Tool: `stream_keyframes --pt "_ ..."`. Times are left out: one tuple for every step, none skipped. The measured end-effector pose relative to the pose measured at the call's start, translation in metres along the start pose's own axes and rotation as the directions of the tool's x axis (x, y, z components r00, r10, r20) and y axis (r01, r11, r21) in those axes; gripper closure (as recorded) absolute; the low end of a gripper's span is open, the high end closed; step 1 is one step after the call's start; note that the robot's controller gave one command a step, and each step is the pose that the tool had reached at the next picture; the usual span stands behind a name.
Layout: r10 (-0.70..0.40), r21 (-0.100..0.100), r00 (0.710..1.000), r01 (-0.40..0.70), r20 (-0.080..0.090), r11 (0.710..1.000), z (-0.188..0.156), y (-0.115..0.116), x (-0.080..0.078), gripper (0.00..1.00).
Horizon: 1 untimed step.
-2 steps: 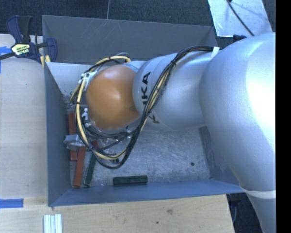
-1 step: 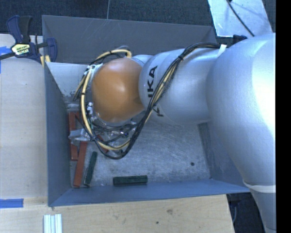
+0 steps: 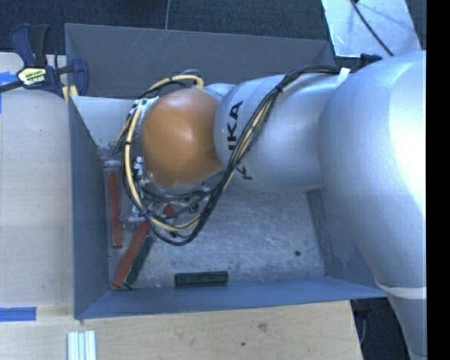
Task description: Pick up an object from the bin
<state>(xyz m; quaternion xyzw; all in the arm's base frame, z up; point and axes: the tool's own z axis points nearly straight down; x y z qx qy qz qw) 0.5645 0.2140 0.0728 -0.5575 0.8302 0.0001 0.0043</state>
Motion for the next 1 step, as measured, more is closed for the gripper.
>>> stream_keyframes --pt "0.013 0.004 1.000 -0.013 0.002 1.000 -0.1313 -0.0145 0.0021 1.00"
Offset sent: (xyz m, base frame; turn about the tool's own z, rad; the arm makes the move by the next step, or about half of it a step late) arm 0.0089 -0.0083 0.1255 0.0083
